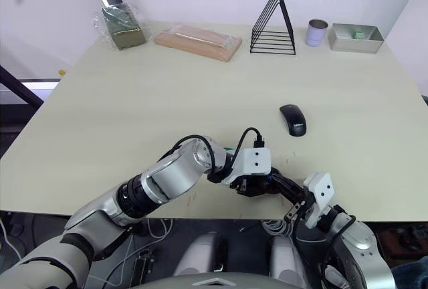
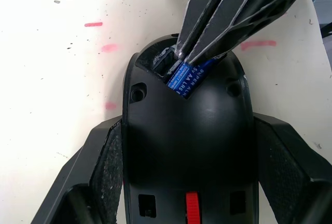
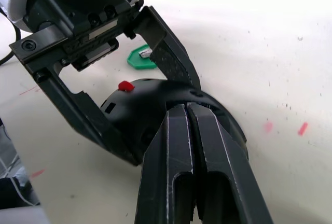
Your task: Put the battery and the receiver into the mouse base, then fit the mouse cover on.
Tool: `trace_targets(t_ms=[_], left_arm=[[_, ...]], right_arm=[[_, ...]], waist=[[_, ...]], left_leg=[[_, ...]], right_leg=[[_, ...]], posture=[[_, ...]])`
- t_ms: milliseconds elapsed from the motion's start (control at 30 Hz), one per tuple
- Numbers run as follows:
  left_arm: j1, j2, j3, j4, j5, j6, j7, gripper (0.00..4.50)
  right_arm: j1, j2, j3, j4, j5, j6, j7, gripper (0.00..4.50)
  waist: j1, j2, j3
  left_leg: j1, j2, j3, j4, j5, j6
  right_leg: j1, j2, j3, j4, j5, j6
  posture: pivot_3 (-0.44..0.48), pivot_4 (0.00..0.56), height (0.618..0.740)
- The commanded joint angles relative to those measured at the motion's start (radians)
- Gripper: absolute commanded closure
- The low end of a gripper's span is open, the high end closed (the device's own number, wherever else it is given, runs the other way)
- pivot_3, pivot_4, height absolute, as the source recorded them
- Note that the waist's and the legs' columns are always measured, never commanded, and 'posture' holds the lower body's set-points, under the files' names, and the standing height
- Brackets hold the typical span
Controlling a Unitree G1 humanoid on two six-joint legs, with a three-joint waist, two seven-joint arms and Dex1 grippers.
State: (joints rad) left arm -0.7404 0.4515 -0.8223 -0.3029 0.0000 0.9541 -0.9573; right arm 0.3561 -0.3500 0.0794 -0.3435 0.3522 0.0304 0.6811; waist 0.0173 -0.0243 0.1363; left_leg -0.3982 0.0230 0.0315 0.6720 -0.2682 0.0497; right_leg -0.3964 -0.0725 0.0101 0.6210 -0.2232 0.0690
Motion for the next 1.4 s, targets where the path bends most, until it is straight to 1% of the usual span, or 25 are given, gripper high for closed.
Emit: trace_targets(t_ms=[33,267,500,567,667,733,800,900,1067,1100,1133,1167,1200,1300,1400], left_arm=[[0.012,0.003,-0.041,0.028,0.009,0.017,-0.003,1.53],[0.008,0.002,-0.037,0.037,0.01,0.015,-0.004,1.53],[0.012,-0.001,-0.035,0.037,0.008,0.021,0.0,1.53],[0.011,-0.002,-0.035,0.042,0.009,0.019,0.0,1.53],[0.011,-0.003,-0.035,0.044,0.009,0.017,0.001,1.53],[0.012,-0.004,-0.035,0.045,0.01,0.016,0.001,1.53],[0.013,-0.004,-0.035,0.047,0.01,0.014,0.001,1.53],[0.017,-0.002,-0.033,0.046,0.011,0.012,0.001,1.53],[0.017,0.005,-0.029,0.041,0.009,0.009,-0.003,1.53],[0.017,0.006,-0.029,0.041,0.009,0.008,-0.004,1.53],[0.017,0.007,-0.029,0.041,0.01,0.006,-0.005,1.53],[0.017,0.007,-0.029,0.041,0.01,0.005,-0.004,1.53],[0.017,0.008,-0.029,0.041,0.01,0.003,-0.005,1.53],[0.018,0.01,-0.028,0.041,0.011,-0.003,-0.006,1.53],[0.02,0.014,-0.023,0.039,0.008,-0.001,-0.008,1.53]], right_arm=[[0.012,0.017,0.035,0.054,-0.041,-0.021,-0.01,4.46],[-0.019,0.031,0.057,0.151,-0.078,-0.061,-0.03,4.46],[-0.038,0.038,0.067,0.19,-0.094,-0.065,-0.044,4.46],[-0.037,0.025,0.053,0.157,-0.074,-0.054,-0.037,4.46],[-0.022,-0.051,-0.011,0.004,0.015,0.02,-0.003,4.46],[-0.016,-0.11,-0.061,-0.085,0.082,0.078,0.019,4.46],[-0.004,-0.173,-0.121,-0.162,0.18,0.159,0.037,4.46],[0.026,-0.281,-0.224,-0.224,0.289,0.23,0.113,3.63],[0.094,-0.458,-0.409,-0.254,0.366,0.272,0.277,1.49],[0.103,-0.484,-0.445,-0.254,0.375,0.278,0.305,0.95],[0.112,-0.507,-0.48,-0.255,0.388,0.289,0.332,0.53],[0.121,-0.527,-0.511,-0.257,0.394,0.295,0.356,0.26],[0.13,-0.546,-0.537,-0.26,0.393,0.299,0.378,0.11],[0.149,-0.575,-0.598,-0.263,0.404,0.32,0.422,0.11],[0.155,-0.578,-0.618,-0.263,0.4,0.329,0.433,0.11]], waist=[[0.0,-0.001,0.0],[-0.001,-0.009,-0.007],[-0.001,-0.009,-0.01],[-0.001,-0.01,-0.01],[-0.001,-0.009,-0.01],[0.002,-0.001,-0.009],[0.0,0.0,-0.009],[0.002,0.002,-0.009],[0.002,0.002,-0.009],[0.002,0.002,-0.009],[0.002,0.002,-0.009],[0.002,0.002,-0.009],[0.003,0.002,-0.009],[0.003,0.001,-0.009],[0.003,0.001,-0.009]], left_leg=[[0.0,0.0,0.0,0.0,0.0,0.0],[0.001,0.002,-0.001,-0.001,0.0,0.0],[0.002,0.002,-0.001,-0.001,0.0,0.0],[0.002,0.002,-0.001,-0.001,0.0,0.0],[0.002,0.003,-0.001,-0.001,0.0,0.0],[0.002,0.002,0.0,-0.001,0.0,0.0],[0.0,0.0,0.0,-0.001,0.0,0.0],[0.001,0.0,0.0,-0.001,0.0,0.0],[0.001,-0.002,0.0,0.0,0.0,0.0],[0.001,-0.002,0.001,-0.001,0.0,0.0],[0.001,-0.001,0.001,-0.001,0.0,0.0],[0.001,-0.002,0.001,-0.001,0.0,0.0],[0.001,-0.002,0.001,0.0,0.0,0.0],[0.001,-0.002,0.001,0.0,0.0,0.0],[0.001,-0.001,0.0,0.0,0.0,0.0]], right_leg=[[0.0,0.0,0.0,0.0,0.0,0.0],[0.0,0.001,-0.001,0.001,-0.001,-0.002],[0.0,0.001,-0.001,0.002,-0.001,-0.003],[0.0,0.001,-0.001,0.002,-0.001,-0.003],[0.0,0.001,-0.001,0.002,-0.001,-0.003],[0.0,0.0,0.0,0.002,-0.001,-0.003],[0.0,-0.001,0.001,0.002,-0.002,-0.002],[0.0,-0.001,0.001,0.002,-0.002,-0.002],[0.001,0.0,0.0,0.002,-0.002,-0.002],[0.001,0.0,0.001,0.002,-0.002,-0.002],[0.001,0.0,0.001,0.002,-0.002,-0.002],[0.001,0.0,0.001,0.002,-0.002,-0.002],[0.001,0.0,0.001,0.002,-0.002,-0.002],[0.001,0.0,0.001,0.002,-0.002,-0.002],[0.001,0.0,0.001,0.002,-0.002,-0.002]], posture=[[0.0,0.15,0.74],[0.0,0.15,0.74],[0.0,0.15,0.74],[0.0,0.15,0.74],[0.0,0.15,0.74],[0.0,0.15,0.74],[0.0,0.15,0.74],[0.0,0.15,0.74],[0.0,0.15,0.74],[0.0,0.15,0.74],[0.0,0.15,0.74],[0.0,0.15,0.74],[0.0,0.15,0.74],[0.0,0.15,0.74],[0.0,0.15,0.74]])
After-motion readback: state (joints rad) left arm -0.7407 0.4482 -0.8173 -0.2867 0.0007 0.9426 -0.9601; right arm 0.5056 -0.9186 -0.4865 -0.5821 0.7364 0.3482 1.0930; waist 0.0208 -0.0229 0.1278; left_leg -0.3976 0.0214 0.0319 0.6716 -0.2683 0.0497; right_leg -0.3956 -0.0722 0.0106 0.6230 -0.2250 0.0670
